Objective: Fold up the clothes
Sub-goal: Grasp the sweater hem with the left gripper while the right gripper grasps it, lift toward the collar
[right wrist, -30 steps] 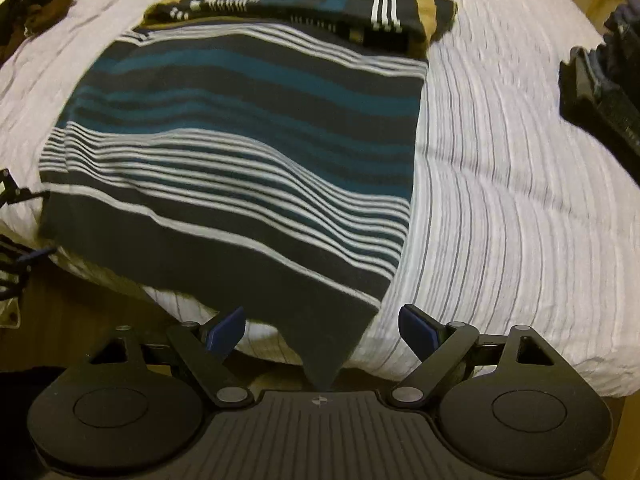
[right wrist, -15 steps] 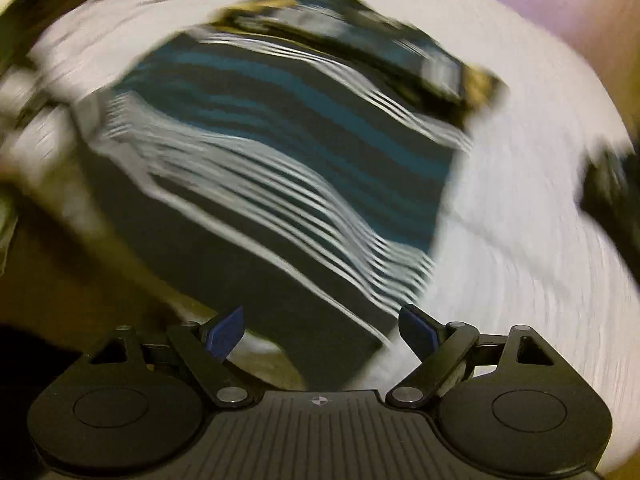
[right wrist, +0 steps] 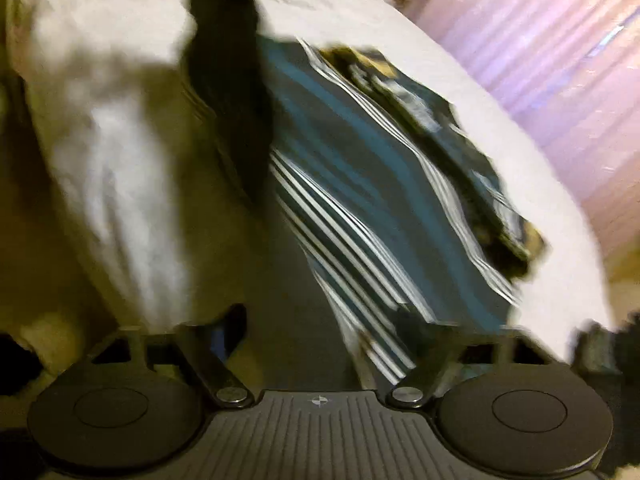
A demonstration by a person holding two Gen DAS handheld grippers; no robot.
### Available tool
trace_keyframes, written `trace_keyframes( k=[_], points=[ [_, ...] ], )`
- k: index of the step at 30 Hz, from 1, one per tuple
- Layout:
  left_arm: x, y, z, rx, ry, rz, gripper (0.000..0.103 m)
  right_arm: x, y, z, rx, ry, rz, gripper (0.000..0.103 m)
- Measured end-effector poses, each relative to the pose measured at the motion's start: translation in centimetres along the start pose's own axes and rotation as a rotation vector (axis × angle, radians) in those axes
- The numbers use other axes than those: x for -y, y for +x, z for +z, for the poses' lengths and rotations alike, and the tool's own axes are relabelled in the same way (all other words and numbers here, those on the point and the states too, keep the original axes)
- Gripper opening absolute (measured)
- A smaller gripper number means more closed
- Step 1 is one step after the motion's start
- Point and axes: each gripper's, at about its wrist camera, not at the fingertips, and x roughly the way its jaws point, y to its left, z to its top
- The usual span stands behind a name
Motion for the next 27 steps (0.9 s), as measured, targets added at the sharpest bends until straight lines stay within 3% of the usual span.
trace_keyframes(
  k=[2,4,5,6,9,15,18,27],
  points=[
    [-0.1,0.0,-0.3,-0.005,0.006,0.000,0.006,1.8,-0.2,-2.4,-0.062,-0.018,-0.051,0.037],
    [0.2,0.1,-0.4,-0.008,0.025,0.003,0.006,3.7,-0.8,-4.5,-0.091,-0.035,-0.077,0.036],
    [0.3,0.1,-0.5,-0.009,0.035,0.004,0.006,4.7,-1.2,-5.5,-0.107,-0.044,-0.087,0.030],
    [0.6,0.1,-0.5,-0.011,0.047,0.005,0.006,5.7,-1.4,-6.2,-0.121,-0.051,-0.088,0.017],
    [1.5,0.2,-0.5,-0.019,0.097,0.013,0.006,7.7,-2.2,-6.3,-0.117,-0.073,-0.040,0.007],
    [3.2,-2.0,-1.6,-0.028,0.162,0.037,0.005,10.4,-5.1,-3.8,-0.092,-0.107,0.050,0.005],
    [4.5,-3.8,-3.0,-0.036,0.185,0.040,0.005,9.7,-7.7,-3.7,-0.096,-0.129,0.087,0.004],
    [7.8,-8.4,-4.7,-0.060,0.127,0.028,0.004,8.8,-13.3,-4.2,-0.123,-0.121,0.183,0.004]
  ],
)
